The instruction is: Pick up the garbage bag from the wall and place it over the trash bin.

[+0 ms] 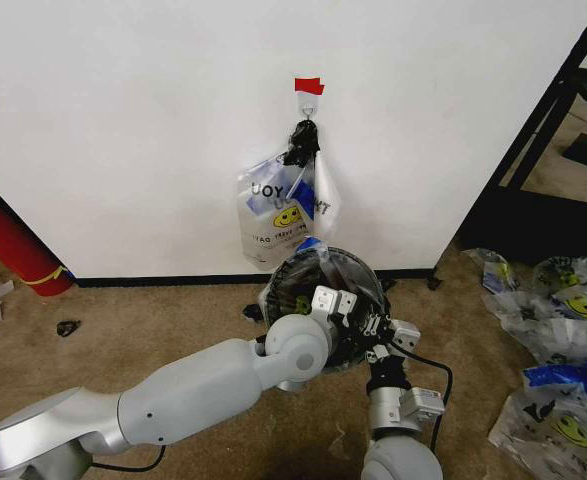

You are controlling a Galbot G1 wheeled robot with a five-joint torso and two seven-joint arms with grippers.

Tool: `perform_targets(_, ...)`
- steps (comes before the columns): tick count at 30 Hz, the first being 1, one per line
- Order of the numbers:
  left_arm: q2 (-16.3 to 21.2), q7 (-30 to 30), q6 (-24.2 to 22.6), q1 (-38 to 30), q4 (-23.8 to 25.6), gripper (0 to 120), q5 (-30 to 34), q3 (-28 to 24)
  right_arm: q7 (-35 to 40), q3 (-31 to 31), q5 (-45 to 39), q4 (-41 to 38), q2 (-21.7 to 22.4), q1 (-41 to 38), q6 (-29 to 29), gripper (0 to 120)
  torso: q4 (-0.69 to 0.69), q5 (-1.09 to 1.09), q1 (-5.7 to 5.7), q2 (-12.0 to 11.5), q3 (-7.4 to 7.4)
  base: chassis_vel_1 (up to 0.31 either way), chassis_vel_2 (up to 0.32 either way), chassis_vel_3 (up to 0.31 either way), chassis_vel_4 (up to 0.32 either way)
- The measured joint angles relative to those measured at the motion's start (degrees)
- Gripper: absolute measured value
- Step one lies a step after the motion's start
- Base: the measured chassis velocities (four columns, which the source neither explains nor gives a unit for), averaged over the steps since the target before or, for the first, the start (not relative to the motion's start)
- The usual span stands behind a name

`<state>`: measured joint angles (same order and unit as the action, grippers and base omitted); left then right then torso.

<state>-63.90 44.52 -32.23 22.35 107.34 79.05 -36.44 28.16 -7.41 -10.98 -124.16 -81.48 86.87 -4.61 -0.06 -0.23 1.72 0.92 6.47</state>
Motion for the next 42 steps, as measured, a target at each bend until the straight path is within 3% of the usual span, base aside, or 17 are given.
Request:
perform_targets(8,6.2,1.3,-3.1,0.1,5.2,0,-1.1,1.7,0.3,-0.1,0.0,0.8,0.3,-0.7,0.2,0,0.01,0.00,0.00,0.0,0.00,0.000,0.000,0.000,0.000)
perform_targets(13,8.6,0.4,-1.6,0.7,6.8,0,-3.7,2.9,0.6,-0.2,-2.0,1.0,0.4,-1.1,0.7,0,0.02,0.00,0.00,0.0,0.00,0.000,0.000,0.000,0.000)
perform_targets(20,5.9,-1.2,2.7,2.6,4.3,0,-8.3,3.7,1.0,0.0,-5.1,0.4,-0.9,-1.1,2.5,0,0.00,-0.01,0.00,0.0,0.00,0.000,0.000,0.000,0.000)
perform_targets(25,3.0,-1.7,3.2,3.1,2.1,0,-10.7,2.6,0.7,0.1,-3.9,0.5,-0.7,-0.8,2.1,0,-0.01,0.00,0.00,0.0,0.00,0.000,0.000,0.000,0.000)
perform_targets(30,1.6,-3.0,3.8,3.1,-2.3,0,-17.0,0.9,0.2,0.4,-1.4,0.5,-0.6,0.0,0.8,0,0.01,0.00,0.00,0.0,0.00,0.000,0.000,0.000,0.000)
perform_targets(42,0.0,-5.9,8.6,3.7,-2.5,0,-14.5,1.4,-0.1,1.1,-0.7,0.5,-0.9,0.9,0.6,0,0.00,0.00,0.00,0.0,0.00,0.000,0.000,0.000,0.000)
